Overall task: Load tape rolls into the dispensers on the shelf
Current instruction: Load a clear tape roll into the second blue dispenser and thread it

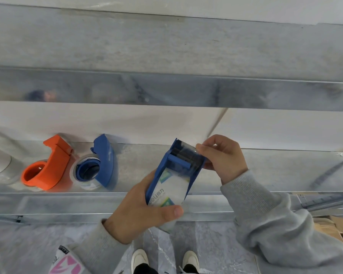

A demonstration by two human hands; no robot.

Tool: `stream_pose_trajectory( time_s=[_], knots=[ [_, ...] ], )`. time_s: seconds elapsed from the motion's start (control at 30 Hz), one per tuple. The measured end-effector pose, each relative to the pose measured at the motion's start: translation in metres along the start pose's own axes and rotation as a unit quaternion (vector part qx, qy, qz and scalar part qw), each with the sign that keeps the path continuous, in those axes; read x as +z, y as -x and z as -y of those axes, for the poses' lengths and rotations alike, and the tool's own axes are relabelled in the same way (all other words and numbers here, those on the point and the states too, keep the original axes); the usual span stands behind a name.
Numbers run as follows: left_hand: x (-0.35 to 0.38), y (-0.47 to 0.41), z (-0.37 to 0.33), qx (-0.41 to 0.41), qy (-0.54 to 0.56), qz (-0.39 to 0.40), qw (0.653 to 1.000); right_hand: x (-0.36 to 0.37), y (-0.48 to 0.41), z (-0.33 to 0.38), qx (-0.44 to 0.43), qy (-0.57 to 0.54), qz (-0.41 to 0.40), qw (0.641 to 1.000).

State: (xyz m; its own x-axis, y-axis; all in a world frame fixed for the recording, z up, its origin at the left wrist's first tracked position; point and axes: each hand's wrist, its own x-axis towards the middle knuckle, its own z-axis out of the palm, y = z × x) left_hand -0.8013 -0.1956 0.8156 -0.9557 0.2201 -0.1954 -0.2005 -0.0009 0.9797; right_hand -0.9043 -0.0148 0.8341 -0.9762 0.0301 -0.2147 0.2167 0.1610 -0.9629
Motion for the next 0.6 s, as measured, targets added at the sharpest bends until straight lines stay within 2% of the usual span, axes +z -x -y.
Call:
stream_pose_trajectory(
  time_s=[0.17, 0.3, 0.37, 0.6],
  knots=[
    [-0.001, -0.001, 0.003, -0.001, -0.065, -0.004, 0.998, -0.001, -0.002, 0.005, 0.025, -0.005, 0.002, 1.000],
    [-0.002, -0.002, 0.013, -0.037, -0.110, -0.016, 0.993, -0.005, -0.004, 0.009, 0.068, -0.031, 0.037, 0.997],
    [-0.003, -0.002, 0.011, -0.023, -0.123, -0.009, 0.992, -0.006, -0.004, 0.010, 0.086, -0.039, 0.049, 0.994],
    [-0.013, -0.005, 0.010, -0.016, 0.002, 0.068, 0.998, -0.006, -0.005, 0.009, 0.108, -0.047, 0.072, 0.990]
  ],
)
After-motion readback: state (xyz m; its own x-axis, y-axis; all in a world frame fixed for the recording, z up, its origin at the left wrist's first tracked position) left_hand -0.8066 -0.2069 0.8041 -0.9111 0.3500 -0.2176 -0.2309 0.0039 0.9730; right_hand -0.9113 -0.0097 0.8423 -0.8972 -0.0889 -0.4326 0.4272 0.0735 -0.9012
